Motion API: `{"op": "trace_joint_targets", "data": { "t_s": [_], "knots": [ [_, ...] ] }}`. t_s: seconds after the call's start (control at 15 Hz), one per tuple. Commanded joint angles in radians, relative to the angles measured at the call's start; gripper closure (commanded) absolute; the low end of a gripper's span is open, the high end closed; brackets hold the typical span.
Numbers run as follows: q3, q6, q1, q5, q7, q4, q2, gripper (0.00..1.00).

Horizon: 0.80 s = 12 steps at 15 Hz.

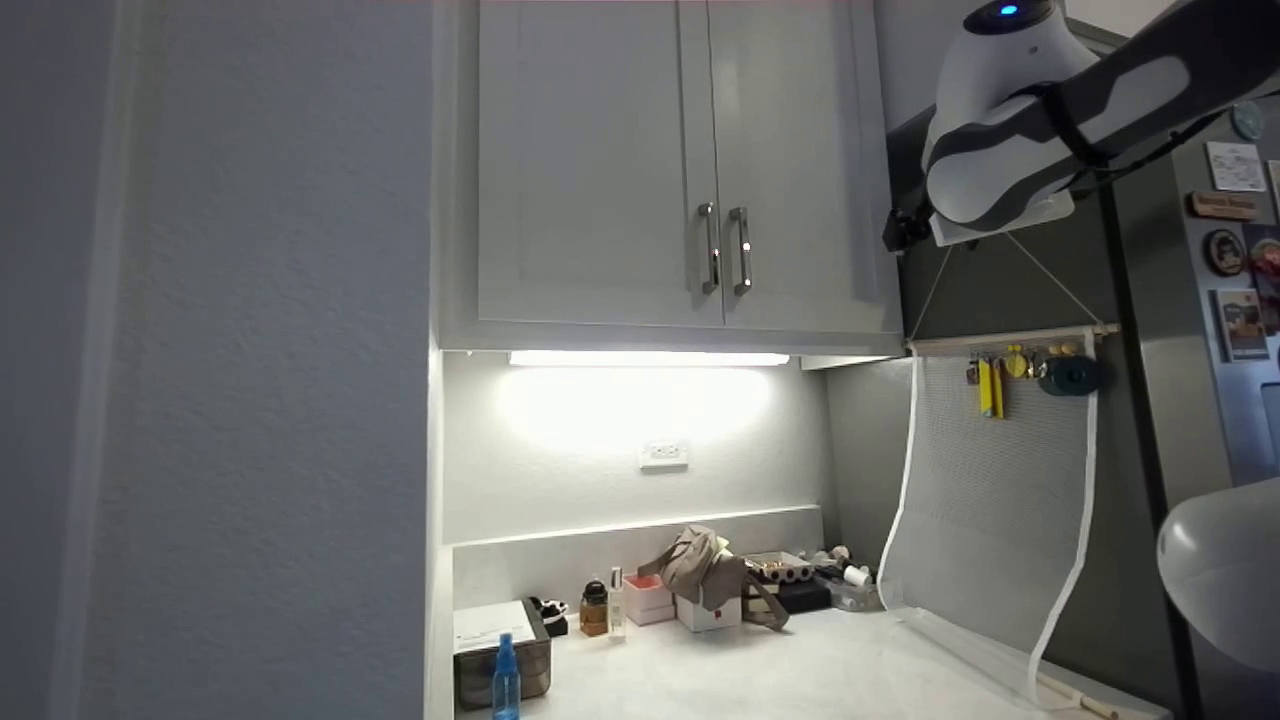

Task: Take the net from the fridge and put it on the countertop

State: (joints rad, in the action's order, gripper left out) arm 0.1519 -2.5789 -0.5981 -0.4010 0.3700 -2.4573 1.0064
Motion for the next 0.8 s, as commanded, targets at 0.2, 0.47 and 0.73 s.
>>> {"op": "trace_joint_targets", "data": {
  "t_s": [0.2, 0.47, 0.73],
  "knots": [
    [-0.011, 0.063, -0.166, -0.008, 0.047, -0.018, 0.086, 0.0],
    [-0.033, 0.04, -0.245, -0.009, 0.038, -0.01, 0.074, 0.0],
    [-0.023, 0.012, -0.306, -0.016, 0.031, 0.003, 0.047, 0.0]
  ]
}}
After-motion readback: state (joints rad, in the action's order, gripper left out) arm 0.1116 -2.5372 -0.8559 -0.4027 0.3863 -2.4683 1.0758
